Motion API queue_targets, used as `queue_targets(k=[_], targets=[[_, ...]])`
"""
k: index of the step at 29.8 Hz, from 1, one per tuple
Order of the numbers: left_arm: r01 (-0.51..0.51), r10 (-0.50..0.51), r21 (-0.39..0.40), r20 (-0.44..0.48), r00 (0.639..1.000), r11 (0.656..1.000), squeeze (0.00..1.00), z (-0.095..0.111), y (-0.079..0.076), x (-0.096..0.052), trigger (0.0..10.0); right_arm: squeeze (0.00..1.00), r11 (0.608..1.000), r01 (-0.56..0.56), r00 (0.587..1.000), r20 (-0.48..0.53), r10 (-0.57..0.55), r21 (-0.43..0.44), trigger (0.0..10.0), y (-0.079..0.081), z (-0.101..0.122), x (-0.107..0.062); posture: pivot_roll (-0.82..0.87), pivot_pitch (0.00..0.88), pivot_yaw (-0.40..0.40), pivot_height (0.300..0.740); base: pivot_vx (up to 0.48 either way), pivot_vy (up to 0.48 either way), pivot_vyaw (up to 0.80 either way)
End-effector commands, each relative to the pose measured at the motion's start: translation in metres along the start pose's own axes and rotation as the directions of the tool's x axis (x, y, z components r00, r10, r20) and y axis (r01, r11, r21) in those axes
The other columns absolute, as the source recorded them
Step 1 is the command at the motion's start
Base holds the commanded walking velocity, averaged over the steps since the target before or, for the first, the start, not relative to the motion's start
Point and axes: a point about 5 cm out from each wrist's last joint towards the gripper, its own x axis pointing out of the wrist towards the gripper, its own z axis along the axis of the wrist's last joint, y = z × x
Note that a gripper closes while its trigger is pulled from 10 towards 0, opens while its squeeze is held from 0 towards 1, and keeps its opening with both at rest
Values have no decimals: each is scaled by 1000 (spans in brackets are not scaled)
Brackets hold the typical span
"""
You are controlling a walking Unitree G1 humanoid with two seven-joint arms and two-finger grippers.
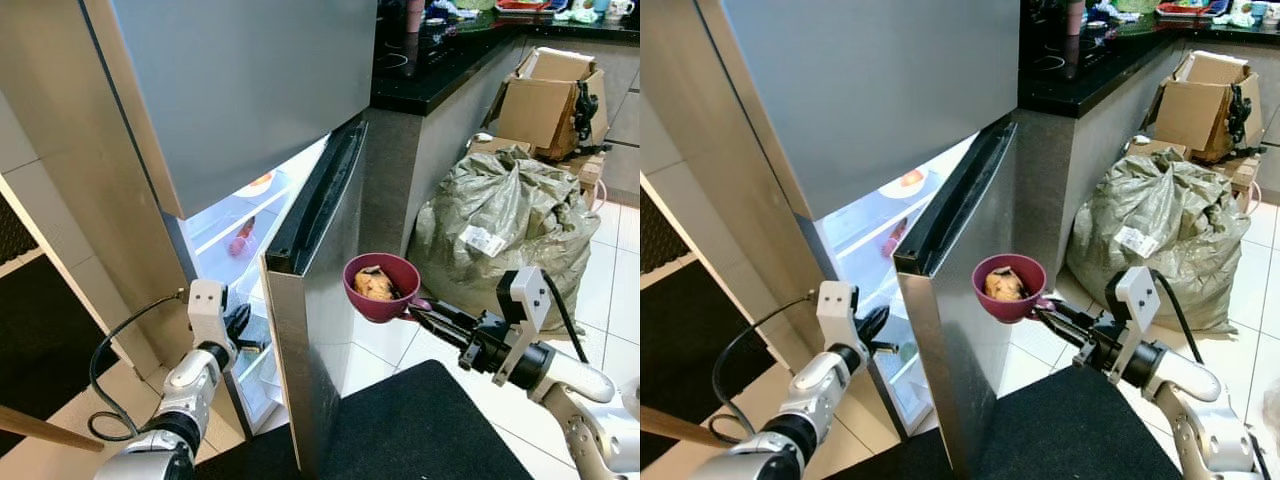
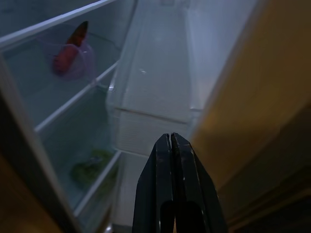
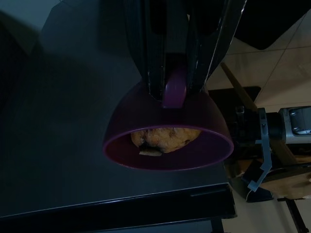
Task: Restocking fridge
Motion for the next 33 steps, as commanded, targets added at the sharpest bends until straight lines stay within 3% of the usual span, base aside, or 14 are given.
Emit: queue_targets(k=[1, 11, 12, 13, 15, 16, 17, 19, 21, 23, 24, 29, 31, 33], targets=[[25, -24, -16, 48, 999, 1000, 0, 8, -6, 6, 10000, 0, 1000, -8, 1000, 24, 9, -23, 10000, 1, 6, 2, -183, 0, 55, 740, 0, 0, 0], [252, -247, -71, 75, 966, 965, 0, 7, -42, 14, 10000, 0, 1000, -5, 1000, 25, 5, -25, 10000, 2, 7, 0, -187, 0, 56, 740, 0, 0, 0], [399, -394, -82, 79, 916, 913, 0, 3, -65, 15, 10000, 0, 1000, -3, 1000, 25, 4, -25, 10000, 2, 7, 0, -191, 0, 57, 740, 0, 0, 0], [399, -394, -82, 79, 916, 913, 0, 3, -65, 15, 10000, 0, 1000, -3, 1000, 25, 4, -25, 10000, 2, 7, 0, -191, 0, 57, 740, 0, 0, 0], [644, -636, -115, 102, 765, 757, 0, -2, -103, 9, 10000, 0, 1000, -1, 1000, 26, 2, -26, 10000, 2, 8, -1, -191, 0, 56, 740, 0, 0, 0], [644, -636, -115, 102, 765, 757, 0, -2, -103, 9, 10000, 0, 1000, -1, 1000, 26, 2, -26, 10000, 2, 8, -1, -191, 0, 56, 740, 0, 0, 0], [720, -711, -132, 116, 693, 681, 0, -3, -116, 5, 10000, 0, 1000, -1, 1000, 27, 1, -26, 10000, 1, 8, -2, -191, 0, 56, 740, 0, 0, 0], [720, -711, -132, 116, 693, 681, 0, -3, -116, 5, 10000, 0, 1000, -1, 1000, 27, 1, -26, 10000, 1, 8, -2, -191, 0, 56, 740, 0, 0, 0], [816, -805, -176, 149, 574, 550, 0, 1, -126, -4, 10000, 0, 1000, 3, 1000, 29, -2, -29, 10000, 1, 9, -3, -195, 0, 59, 740, 0, 0, 0], [816, -805, -176, 149, 574, 550, 0, 1, -126, -4, 10000, 0, 1000, 3, 1000, 29, -2, -29, 10000, 1, 9, -3, -195, 0, 59, 740, 0, 0, 0], [772, -763, -170, 129, 633, 612, 0, -1, -114, 0, 10000, 0, 1000, 4, 1000, 29, -3, -28, 10000, 1, 9, -3, -192, 0, 57, 740, 0, 0, 0], [679, -672, -151, 97, 734, 719, 0, -3, -96, 5, 10000, 0, 1000, 3, 1000, 27, -3, -26, 10000, 2, 9, -3, -190, 0, 57, 740, 0, 0, 0], [544, -535, -130, 103, 839, 829, 0, 1, -72, 8, 10000, 0, 1000, 2, 1000, 27, -1, -23, 10000, 2, 8, -3, -188, 0, 56, 740, 0, 0, 0], [502, -490, -131, 117, 864, 855, 0, 5, -64, 8, 10000, 0, 1000, 1, 1000, 27, -1, -21, 10000, 3, 8, -3, -188, 0, 56, 740, 0, 0, 0]])
